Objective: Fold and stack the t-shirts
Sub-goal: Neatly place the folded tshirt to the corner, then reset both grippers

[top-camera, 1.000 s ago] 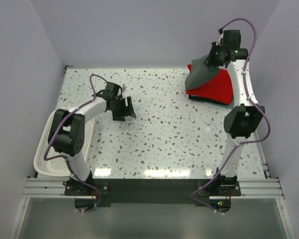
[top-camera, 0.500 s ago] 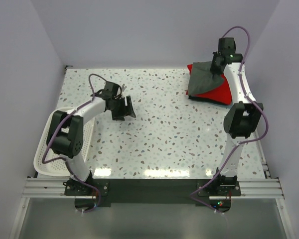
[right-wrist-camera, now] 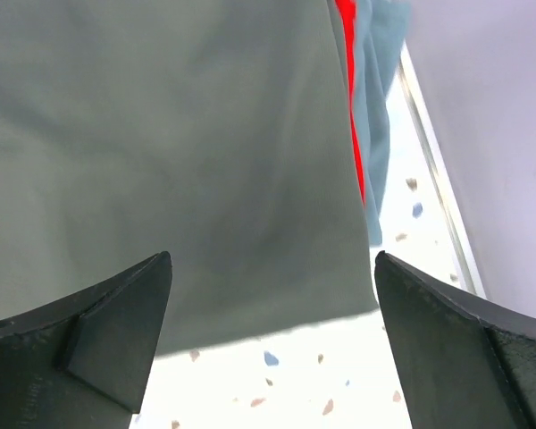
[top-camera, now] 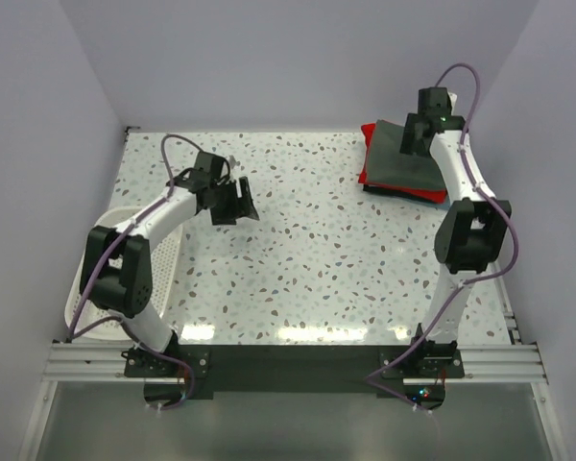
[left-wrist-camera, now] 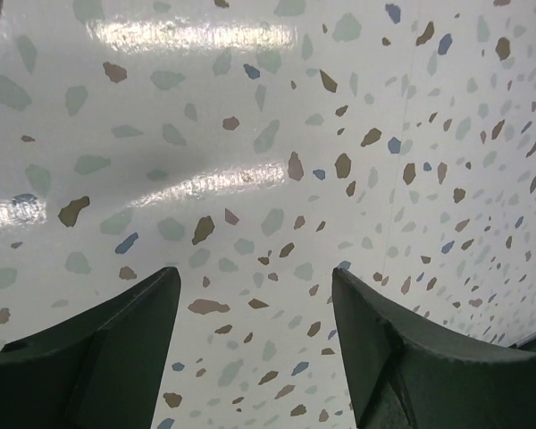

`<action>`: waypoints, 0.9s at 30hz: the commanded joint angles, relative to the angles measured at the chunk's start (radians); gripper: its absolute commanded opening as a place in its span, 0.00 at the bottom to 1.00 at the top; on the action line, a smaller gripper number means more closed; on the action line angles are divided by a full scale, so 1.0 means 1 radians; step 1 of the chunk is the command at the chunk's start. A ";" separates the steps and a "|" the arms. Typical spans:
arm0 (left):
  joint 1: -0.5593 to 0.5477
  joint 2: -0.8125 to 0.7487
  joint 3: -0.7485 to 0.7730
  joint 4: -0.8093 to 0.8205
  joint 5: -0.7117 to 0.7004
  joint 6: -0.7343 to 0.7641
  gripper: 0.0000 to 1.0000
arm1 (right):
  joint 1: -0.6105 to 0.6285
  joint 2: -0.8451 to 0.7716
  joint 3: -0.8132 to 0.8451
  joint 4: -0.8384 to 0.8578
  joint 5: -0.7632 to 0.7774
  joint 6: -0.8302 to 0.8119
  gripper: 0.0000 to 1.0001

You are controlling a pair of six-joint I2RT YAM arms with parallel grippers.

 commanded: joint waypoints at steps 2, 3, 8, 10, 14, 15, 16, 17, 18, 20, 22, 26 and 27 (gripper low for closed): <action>0.008 -0.108 0.034 0.009 -0.068 -0.008 0.74 | -0.004 -0.217 -0.133 0.083 -0.015 0.004 0.99; 0.006 -0.135 0.027 0.020 -0.088 -0.009 0.74 | -0.004 -0.243 -0.162 0.089 -0.069 0.009 0.99; -0.003 -0.243 -0.049 0.066 -0.166 -0.029 0.79 | -0.004 -0.461 -0.421 0.169 -0.255 0.041 0.99; -0.024 -0.299 -0.073 0.060 -0.253 -0.034 0.82 | 0.009 -0.510 -0.533 0.203 -0.353 0.056 0.99; -0.079 -0.387 -0.108 0.046 -0.390 -0.032 0.85 | 0.094 -0.617 -0.679 0.203 -0.400 0.069 0.99; -0.105 -0.423 -0.116 0.045 -0.435 -0.032 0.86 | 0.143 -0.639 -0.705 0.203 -0.398 0.072 0.99; -0.119 -0.441 -0.130 0.042 -0.460 -0.039 0.87 | 0.168 -0.657 -0.758 0.204 -0.407 0.090 0.99; -0.133 -0.456 -0.136 0.035 -0.483 -0.052 0.89 | 0.192 -0.676 -0.789 0.216 -0.417 0.108 0.99; -0.161 -0.485 -0.142 0.022 -0.525 -0.059 0.89 | 0.229 -0.721 -0.818 0.226 -0.427 0.128 0.99; -0.182 -0.508 -0.150 -0.012 -0.557 -0.083 0.90 | 0.257 -0.769 -0.910 0.259 -0.446 0.188 0.99; -0.208 -0.540 -0.159 -0.030 -0.591 -0.094 0.91 | 0.291 -0.835 -0.981 0.275 -0.444 0.226 0.99; -0.219 -0.602 -0.191 -0.052 -0.625 -0.109 0.91 | 0.305 -0.912 -1.058 0.284 -0.464 0.213 0.99; -0.219 -0.626 -0.199 -0.052 -0.635 -0.111 0.91 | 0.305 -0.921 -1.066 0.277 -0.455 0.207 0.99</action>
